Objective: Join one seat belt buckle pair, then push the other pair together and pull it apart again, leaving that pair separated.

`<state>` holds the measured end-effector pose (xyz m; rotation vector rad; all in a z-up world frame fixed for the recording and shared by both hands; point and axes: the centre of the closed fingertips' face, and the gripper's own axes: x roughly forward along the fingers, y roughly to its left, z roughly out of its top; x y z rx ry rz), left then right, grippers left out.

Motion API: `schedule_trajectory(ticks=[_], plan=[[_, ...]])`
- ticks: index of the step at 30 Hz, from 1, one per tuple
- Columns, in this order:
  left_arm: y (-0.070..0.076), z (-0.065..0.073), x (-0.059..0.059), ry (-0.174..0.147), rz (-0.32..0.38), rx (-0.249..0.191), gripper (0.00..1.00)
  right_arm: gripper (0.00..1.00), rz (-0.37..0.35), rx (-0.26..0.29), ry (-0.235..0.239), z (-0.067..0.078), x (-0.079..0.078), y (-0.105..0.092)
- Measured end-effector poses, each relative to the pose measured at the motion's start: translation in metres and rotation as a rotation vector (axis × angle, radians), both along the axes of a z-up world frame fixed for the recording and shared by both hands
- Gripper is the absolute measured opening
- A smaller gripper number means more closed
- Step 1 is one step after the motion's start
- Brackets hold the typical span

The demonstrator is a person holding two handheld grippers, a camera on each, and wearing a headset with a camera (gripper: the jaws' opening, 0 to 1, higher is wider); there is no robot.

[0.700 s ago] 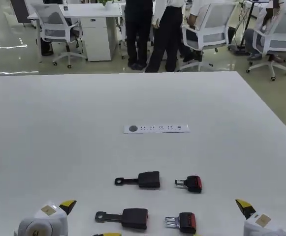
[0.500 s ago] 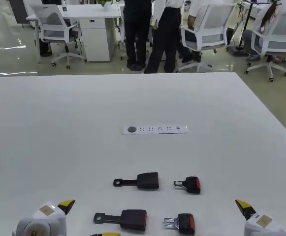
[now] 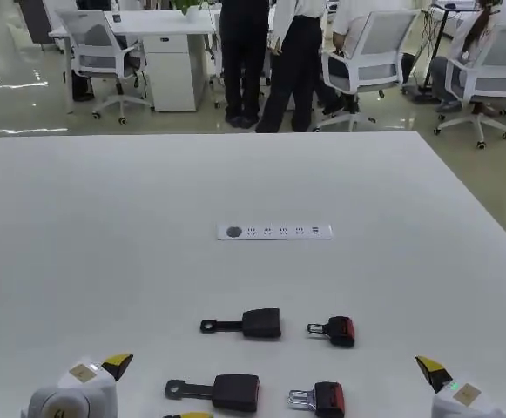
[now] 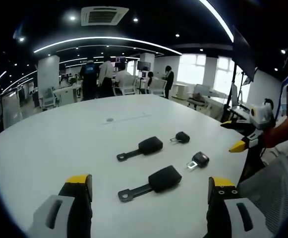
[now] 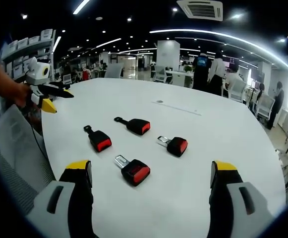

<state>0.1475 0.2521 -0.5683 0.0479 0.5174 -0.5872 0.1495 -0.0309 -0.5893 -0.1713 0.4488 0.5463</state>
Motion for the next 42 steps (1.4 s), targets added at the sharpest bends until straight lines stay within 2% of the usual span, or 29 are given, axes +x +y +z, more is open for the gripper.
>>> schedule_trajectory(ticks=[16, 42], plan=[[0.0026, -0.0032, 0.0007, 0.001, -0.003, 0.003, 0.99, 0.99, -0.004, -0.001, 0.003, 0.0009, -0.0015, 0.0005], [-0.0011, 0.0019, -0.0046, -0.005, -0.011, 0.004, 0.98, 0.99, -0.01, -0.002, -0.001, 0.0005, -0.0039, -0.003]])
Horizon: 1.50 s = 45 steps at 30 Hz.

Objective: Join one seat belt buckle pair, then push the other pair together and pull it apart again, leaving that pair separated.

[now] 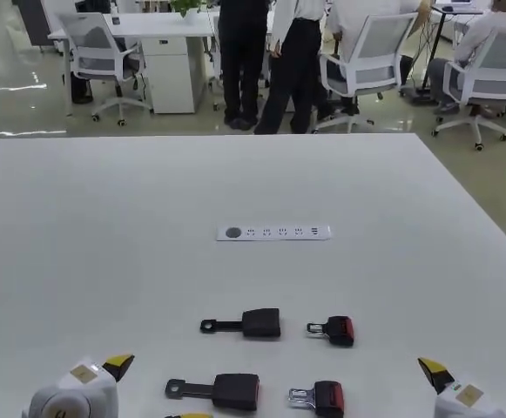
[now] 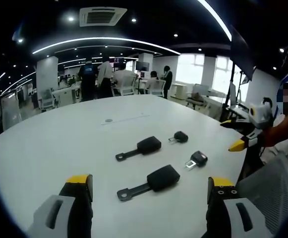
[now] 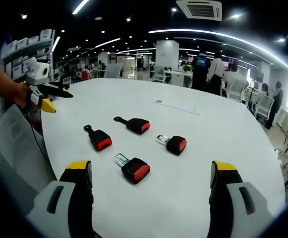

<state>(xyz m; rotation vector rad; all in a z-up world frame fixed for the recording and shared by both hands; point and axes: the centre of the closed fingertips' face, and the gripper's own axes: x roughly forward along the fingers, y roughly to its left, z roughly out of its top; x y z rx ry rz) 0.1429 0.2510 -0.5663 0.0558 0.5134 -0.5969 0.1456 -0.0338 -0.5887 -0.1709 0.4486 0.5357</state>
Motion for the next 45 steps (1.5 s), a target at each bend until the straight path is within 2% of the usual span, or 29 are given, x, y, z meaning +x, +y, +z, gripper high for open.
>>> schedule_trajectory(ticks=[19, 29, 45], plan=[[-0.001, -0.002, -0.007, 0.008, -0.015, 0.002, 0.98, 0.99, 0.005, 0.001, 0.003, 0.004, -0.009, 0.0], [-0.007, -0.003, -0.012, 0.018, -0.042, 0.006, 0.97, 0.99, 0.014, -0.009, 0.01, 0.003, -0.014, 0.0], [-0.013, -0.003, -0.011, 0.022, -0.066, 0.009, 0.97, 0.99, 0.023, -0.007, 0.006, 0.003, -0.009, 0.001]])
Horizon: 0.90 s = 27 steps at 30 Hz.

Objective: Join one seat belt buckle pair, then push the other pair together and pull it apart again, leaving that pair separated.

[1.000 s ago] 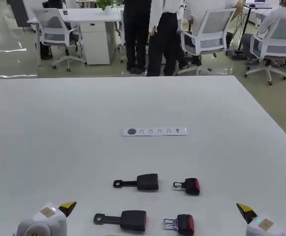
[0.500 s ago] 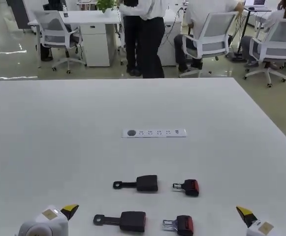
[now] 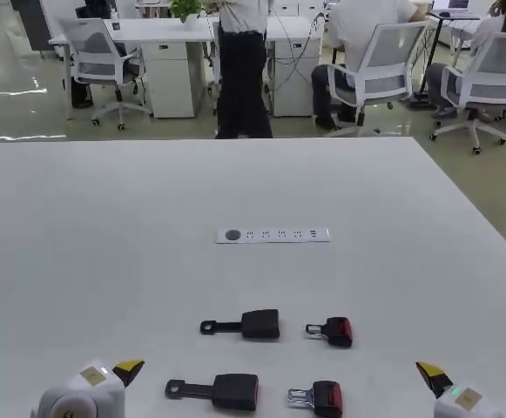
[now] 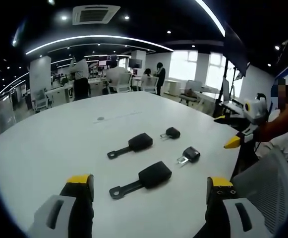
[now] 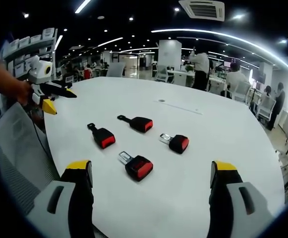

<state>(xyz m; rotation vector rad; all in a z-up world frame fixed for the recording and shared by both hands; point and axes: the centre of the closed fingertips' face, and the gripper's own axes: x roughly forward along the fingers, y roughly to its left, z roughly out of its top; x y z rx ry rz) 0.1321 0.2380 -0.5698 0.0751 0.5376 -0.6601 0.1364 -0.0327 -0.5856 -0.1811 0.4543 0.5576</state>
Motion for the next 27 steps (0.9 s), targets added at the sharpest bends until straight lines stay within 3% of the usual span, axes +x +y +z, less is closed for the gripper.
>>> schedule_trajectory(ticks=[15, 27], plan=[[-0.007, -0.003, 0.011, 0.004, -0.021, 0.002, 0.96, 0.98, 0.014, 0.004, 0.011, -0.003, 0.008, 0.007], [-0.009, -0.014, 0.023, 0.014, -0.048, 0.006, 0.94, 0.97, 0.031, 0.007, 0.035, -0.012, 0.018, 0.012]])
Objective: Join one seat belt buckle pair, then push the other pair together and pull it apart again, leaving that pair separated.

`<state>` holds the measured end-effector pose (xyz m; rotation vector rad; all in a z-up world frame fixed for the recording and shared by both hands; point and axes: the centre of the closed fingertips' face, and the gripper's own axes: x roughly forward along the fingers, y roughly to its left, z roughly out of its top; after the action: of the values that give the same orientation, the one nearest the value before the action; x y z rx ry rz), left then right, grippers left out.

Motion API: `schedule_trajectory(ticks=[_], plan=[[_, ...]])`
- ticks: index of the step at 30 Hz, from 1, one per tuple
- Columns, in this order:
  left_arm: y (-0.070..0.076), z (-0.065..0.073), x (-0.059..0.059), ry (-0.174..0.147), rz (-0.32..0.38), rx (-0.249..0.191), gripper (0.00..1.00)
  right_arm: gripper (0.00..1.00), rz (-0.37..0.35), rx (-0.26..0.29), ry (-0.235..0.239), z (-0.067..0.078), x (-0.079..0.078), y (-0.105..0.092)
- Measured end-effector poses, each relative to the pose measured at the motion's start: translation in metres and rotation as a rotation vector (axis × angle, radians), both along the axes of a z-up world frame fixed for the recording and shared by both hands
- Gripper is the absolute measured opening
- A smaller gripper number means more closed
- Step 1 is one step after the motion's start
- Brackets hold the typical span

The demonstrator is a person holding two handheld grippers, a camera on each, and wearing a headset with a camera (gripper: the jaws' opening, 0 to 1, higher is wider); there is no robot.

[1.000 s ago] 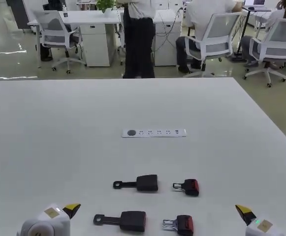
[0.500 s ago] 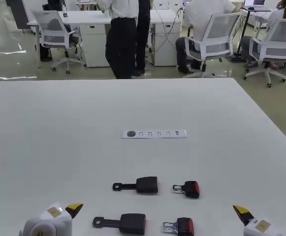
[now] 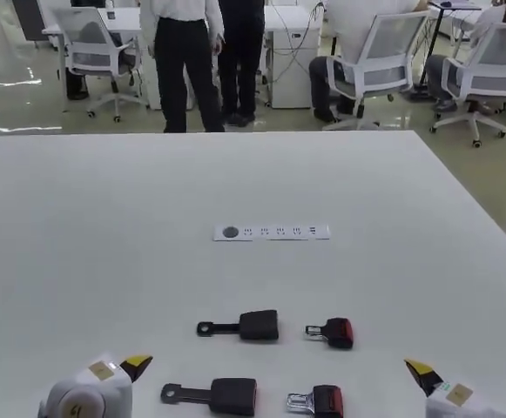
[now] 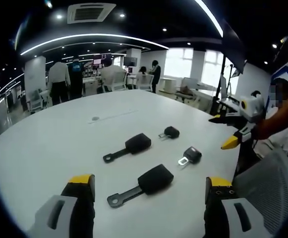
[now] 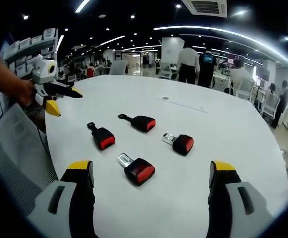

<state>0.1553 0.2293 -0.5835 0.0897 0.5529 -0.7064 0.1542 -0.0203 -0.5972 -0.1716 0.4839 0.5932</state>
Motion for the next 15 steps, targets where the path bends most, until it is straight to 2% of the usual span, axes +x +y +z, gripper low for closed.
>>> schedule_trajectory(ticks=[15], plan=[[-0.009, -0.01, 0.01, 0.01, -0.054, 0.019, 0.89, 0.95, 0.047, -0.007, 0.035, -0.014, 0.012, 0.011]])
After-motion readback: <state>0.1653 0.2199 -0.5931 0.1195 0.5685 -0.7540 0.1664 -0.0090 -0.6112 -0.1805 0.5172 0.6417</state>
